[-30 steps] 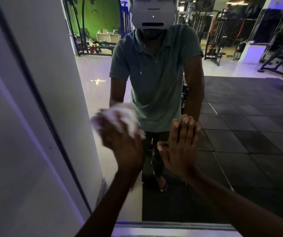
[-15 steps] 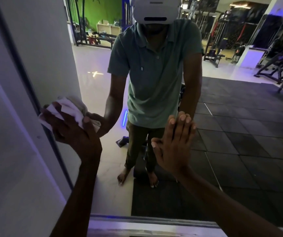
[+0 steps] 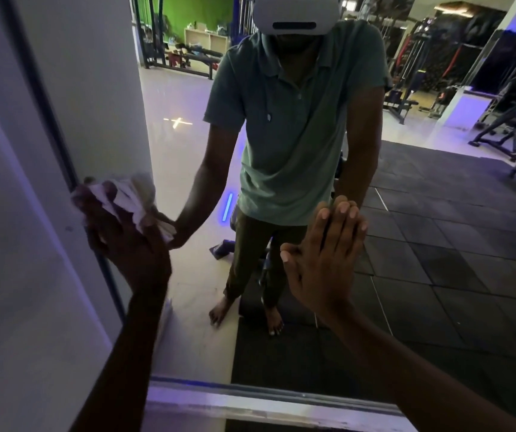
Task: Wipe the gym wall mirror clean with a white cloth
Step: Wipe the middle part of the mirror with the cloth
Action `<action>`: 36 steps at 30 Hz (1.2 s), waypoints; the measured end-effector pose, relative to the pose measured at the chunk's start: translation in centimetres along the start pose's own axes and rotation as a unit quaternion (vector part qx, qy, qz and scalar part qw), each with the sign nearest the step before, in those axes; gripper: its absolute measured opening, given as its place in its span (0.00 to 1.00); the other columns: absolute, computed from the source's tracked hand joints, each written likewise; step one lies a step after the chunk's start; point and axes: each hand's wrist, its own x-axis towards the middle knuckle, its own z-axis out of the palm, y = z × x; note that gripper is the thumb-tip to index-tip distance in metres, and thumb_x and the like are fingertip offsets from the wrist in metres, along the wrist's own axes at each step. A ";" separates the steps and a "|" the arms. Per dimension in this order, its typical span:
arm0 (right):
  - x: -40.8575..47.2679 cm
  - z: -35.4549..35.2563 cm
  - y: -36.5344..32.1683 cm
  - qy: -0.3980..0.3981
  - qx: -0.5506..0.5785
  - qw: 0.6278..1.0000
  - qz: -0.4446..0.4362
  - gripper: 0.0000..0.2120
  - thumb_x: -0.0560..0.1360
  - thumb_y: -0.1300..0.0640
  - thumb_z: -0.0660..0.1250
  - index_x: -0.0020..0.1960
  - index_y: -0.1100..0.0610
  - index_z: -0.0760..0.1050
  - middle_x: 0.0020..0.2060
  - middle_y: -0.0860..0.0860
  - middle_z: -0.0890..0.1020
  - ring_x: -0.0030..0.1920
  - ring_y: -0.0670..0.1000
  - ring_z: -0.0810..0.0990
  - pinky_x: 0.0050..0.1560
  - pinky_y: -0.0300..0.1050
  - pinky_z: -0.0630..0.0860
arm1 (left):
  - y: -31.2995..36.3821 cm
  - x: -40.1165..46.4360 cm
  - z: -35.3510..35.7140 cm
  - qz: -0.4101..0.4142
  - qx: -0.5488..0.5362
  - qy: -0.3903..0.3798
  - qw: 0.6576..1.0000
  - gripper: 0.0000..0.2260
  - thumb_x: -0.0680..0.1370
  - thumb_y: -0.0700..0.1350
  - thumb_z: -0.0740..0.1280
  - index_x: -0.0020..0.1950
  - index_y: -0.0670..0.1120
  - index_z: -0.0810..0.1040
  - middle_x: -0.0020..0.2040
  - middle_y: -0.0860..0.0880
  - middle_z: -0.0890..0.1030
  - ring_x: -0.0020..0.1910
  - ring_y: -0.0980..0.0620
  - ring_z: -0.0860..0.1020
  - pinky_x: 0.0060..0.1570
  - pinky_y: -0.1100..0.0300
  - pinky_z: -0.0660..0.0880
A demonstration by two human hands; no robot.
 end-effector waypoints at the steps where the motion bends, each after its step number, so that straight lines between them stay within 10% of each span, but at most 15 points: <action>1: 0.0 -0.1 0.0 -0.001 -0.001 1.000 -0.001 0.46 0.84 0.34 0.53 0.84 0.65 0.39 0.83 0.67 0.45 0.84 0.66 0.39 0.83 0.67 0.43 | 1.8 -1.2 -0.1 -0.042 0.000 0.003 0.999 0.33 0.87 0.60 0.48 0.83 0.37 0.60 0.83 0.32 0.58 0.83 0.33 0.57 0.81 0.37 0.54; 4: -0.1 -0.5 0.0 -0.009 -0.003 1.000 -0.002 0.46 0.84 0.35 0.55 0.84 0.66 0.41 0.83 0.68 0.45 0.84 0.67 0.38 0.82 0.68 0.42 | 9.9 -7.7 -0.8 -0.005 0.028 -0.102 0.994 0.35 0.85 0.60 0.50 0.86 0.41 0.50 0.83 0.30 0.51 0.83 0.30 0.50 0.81 0.39 0.45; 7: -0.2 -0.9 -0.1 -0.019 -0.005 1.000 -0.010 0.45 0.84 0.37 0.55 0.83 0.68 0.42 0.82 0.69 0.40 0.83 0.69 0.38 0.82 0.69 0.41 | 9.3 -11.7 -0.5 0.240 0.057 -0.165 0.955 0.34 0.86 0.59 0.53 0.87 0.51 0.42 0.83 0.31 0.49 0.84 0.37 0.40 0.82 0.46 0.37; 10: -0.3 -1.2 -0.4 -0.027 -0.002 1.000 -0.004 0.45 0.84 0.37 0.56 0.84 0.67 0.40 0.82 0.67 0.37 0.83 0.69 0.38 0.82 0.69 0.41 | 3.7 -7.4 -2.1 0.346 0.092 -0.111 0.927 0.34 0.85 0.52 0.58 0.87 0.52 0.45 0.83 0.33 0.57 0.84 0.37 0.50 0.81 0.48 0.46; 16: -6.4 0.1 -1.6 -0.095 0.056 0.993 -0.051 0.51 0.80 0.41 0.69 0.85 0.65 0.41 0.84 0.66 0.43 0.84 0.68 0.45 0.82 0.70 0.47 | 2.9 -6.6 -1.8 0.001 0.022 -0.010 1.000 0.32 0.88 0.58 0.46 0.83 0.34 0.56 0.80 0.24 0.57 0.80 0.27 0.59 0.79 0.40 0.59; 23: -8.0 2.1 -2.5 -0.090 0.029 0.995 -0.038 0.55 0.78 0.36 0.69 0.84 0.66 0.41 0.83 0.66 0.38 0.84 0.67 0.40 0.83 0.67 0.40 | 3.6 -11.5 -1.0 0.335 0.075 -0.155 0.926 0.33 0.85 0.54 0.57 0.87 0.48 0.47 0.83 0.33 0.54 0.85 0.39 0.44 0.81 0.45 0.45; 27: -8.3 2.6 -2.5 -0.074 0.029 0.996 -0.032 0.56 0.78 0.34 0.69 0.85 0.65 0.40 0.83 0.65 0.38 0.84 0.65 0.39 0.83 0.67 0.41 | -8.0 -4.8 -0.5 0.057 0.032 -0.089 0.994 0.31 0.87 0.58 0.51 0.84 0.39 0.60 0.83 0.37 0.61 0.83 0.36 0.59 0.78 0.35 0.59; 30: -8.4 3.2 -2.7 -0.078 0.021 0.996 -0.031 0.55 0.78 0.35 0.68 0.84 0.66 0.40 0.83 0.66 0.38 0.84 0.67 0.39 0.82 0.68 0.40 | -4.0 -6.9 -0.1 -0.066 -0.033 -0.071 0.995 0.39 0.86 0.66 0.50 0.83 0.36 0.58 0.83 0.32 0.58 0.83 0.35 0.57 0.82 0.41 0.54; 36: -8.5 2.4 -1.3 -0.095 0.054 0.992 -0.070 0.53 0.79 0.37 0.68 0.85 0.64 0.40 0.84 0.64 0.38 0.85 0.64 0.40 0.83 0.65 0.43 | 6.1 -15.6 0.3 0.145 0.045 -0.169 0.974 0.33 0.87 0.61 0.47 0.86 0.43 0.46 0.81 0.26 0.50 0.83 0.33 0.46 0.81 0.44 0.43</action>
